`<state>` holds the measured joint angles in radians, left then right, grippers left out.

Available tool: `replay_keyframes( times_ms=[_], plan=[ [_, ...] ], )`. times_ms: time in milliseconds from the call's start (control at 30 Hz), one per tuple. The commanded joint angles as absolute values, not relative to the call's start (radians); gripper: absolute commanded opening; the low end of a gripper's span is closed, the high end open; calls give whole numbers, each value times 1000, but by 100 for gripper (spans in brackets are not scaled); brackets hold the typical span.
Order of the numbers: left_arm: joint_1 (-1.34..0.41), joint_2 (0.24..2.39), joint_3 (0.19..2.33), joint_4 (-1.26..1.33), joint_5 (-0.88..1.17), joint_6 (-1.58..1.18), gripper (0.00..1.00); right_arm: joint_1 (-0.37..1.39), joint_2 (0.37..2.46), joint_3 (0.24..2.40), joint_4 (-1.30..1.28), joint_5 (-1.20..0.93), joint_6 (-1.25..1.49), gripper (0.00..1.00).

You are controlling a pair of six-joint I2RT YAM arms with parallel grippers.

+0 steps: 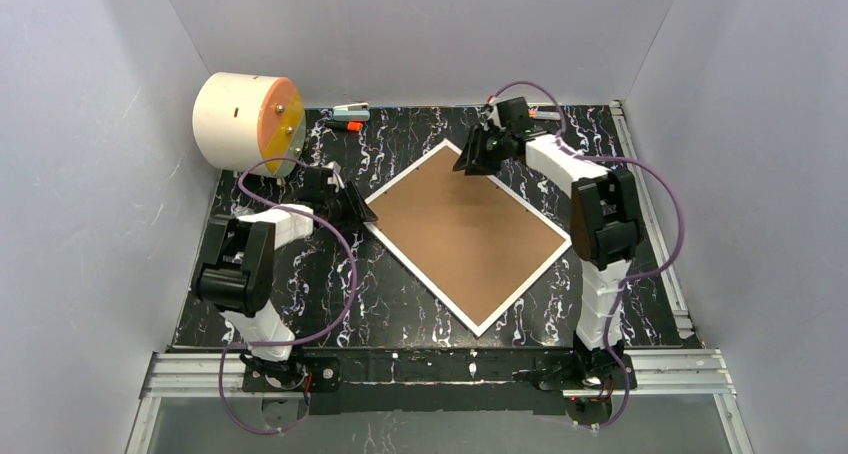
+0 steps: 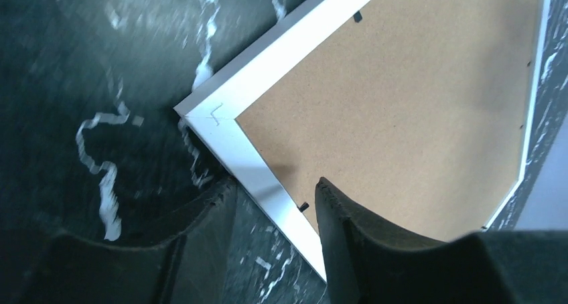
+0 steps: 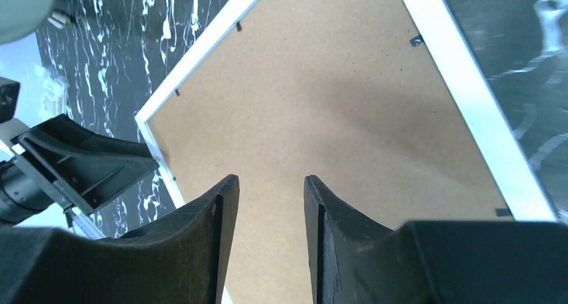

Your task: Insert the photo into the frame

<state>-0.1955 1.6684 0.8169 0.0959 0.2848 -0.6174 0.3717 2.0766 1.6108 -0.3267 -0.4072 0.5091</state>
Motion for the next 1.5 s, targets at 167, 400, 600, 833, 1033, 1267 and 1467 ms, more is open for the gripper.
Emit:
replay_keyframes(
  times_ms=[167, 400, 600, 833, 1033, 1267, 1467],
  plan=[
    [-199, 1940, 1060, 114, 355, -620, 40, 410, 1926, 1463, -336, -470, 459, 50],
    [-201, 2002, 1144, 123, 294, -652, 45, 534, 1937, 1432, -273, -535, 525, 50],
    [-212, 1828, 979, 127, 226, -684, 64, 627, 2003, 1446, -214, -593, 500, 42],
    [-249, 1793, 859, 187, 342, -750, 61, 652, 2086, 1474, -201, -632, 526, 31],
    [-275, 1874, 858, 261, 413, -811, 51, 652, 2121, 1477, -203, -626, 517, 30],
    [-297, 1937, 910, 52, 274, -783, 25, 634, 2120, 1453, -209, -582, 508, 29],
    [-298, 1949, 918, -49, 186, -749, 18, 604, 2131, 1439, -211, -569, 511, 27]
  ],
)
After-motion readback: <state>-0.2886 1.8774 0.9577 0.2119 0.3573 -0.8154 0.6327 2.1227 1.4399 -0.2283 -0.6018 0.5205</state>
